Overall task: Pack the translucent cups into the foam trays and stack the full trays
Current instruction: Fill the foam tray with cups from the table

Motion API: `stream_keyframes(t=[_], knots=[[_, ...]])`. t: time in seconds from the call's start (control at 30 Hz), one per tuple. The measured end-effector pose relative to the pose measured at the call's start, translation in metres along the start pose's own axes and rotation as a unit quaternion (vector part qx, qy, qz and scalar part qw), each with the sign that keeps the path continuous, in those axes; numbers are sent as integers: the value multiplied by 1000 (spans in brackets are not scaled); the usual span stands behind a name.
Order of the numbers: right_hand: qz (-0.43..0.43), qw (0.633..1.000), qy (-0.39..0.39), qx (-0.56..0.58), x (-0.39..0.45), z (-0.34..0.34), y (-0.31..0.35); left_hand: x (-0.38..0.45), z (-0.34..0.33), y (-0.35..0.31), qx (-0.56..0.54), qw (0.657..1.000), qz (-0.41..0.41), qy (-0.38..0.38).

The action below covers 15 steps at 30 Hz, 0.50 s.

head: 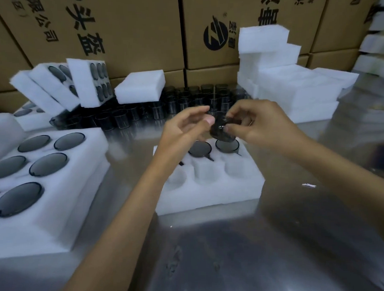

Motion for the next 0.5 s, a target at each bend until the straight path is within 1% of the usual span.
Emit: stream_keyframes(t=[0.07, 0.13, 0.23, 0.33, 0.4, 0.47, 0.5], knots=[[17, 999, -15, -24, -6, -7, 24, -13, -8, -6, 10, 999, -3, 44], [15, 999, -15, -42, -10, -14, 39, -25, -7, -10, 30, 998, -8, 52], [27, 999, 37, -27, -11, -30, 51, -40, 11, -12, 40, 999, -10, 23], [63, 995, 69, -28, -17, -45, 63, -52, 29, -4, 24, 999, 20, 9], [56, 994, 91, -23, -20, -55, 62, -59, 38, 6, 15, 999, 47, 7], [38, 989, 144, -1, -25, -72, 59, -65, 45, 17, -13, 997, 75, 9], [44, 986, 162, 6, -29, -80, 61, -68, 47, 22, -35, 995, 88, 13]])
Point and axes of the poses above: each hand's wrist, its own x-axis towards the middle knuckle, its own z-axis out of the back of the hand, y = z × x, the point moved 9 cm from there along x, towards the middle knuckle, and after that the axes turned 8 degrees about y, right-handed, at the moved point
